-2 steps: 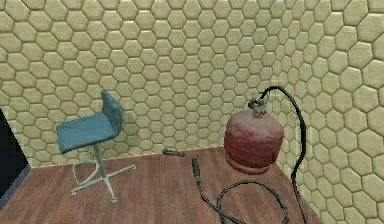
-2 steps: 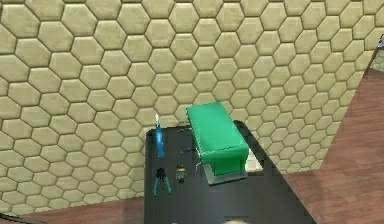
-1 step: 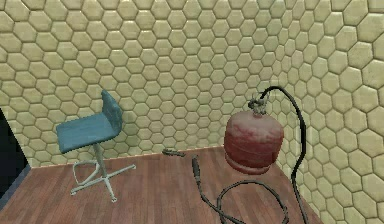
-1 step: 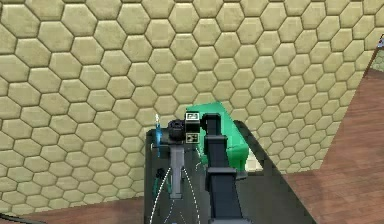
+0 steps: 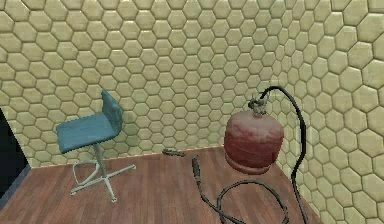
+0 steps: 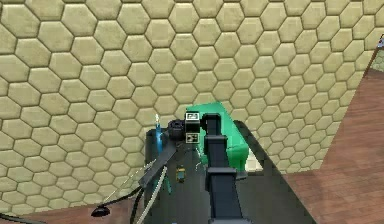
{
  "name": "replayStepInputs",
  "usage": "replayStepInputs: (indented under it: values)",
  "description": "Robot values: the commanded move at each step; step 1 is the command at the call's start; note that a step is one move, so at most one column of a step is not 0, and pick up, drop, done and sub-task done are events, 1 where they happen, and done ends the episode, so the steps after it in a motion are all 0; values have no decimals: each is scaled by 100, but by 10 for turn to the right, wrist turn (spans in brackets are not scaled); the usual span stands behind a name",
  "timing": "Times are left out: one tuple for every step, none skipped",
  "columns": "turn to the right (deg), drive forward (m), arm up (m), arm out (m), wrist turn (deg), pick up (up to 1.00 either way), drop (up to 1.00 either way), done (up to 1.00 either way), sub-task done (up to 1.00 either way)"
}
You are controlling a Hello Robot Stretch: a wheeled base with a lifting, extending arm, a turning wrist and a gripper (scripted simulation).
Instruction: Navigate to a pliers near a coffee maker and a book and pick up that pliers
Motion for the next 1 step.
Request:
replayStepInputs:
  values:
    - [0, 0, 0, 0, 450, 0, 0, 0, 0]
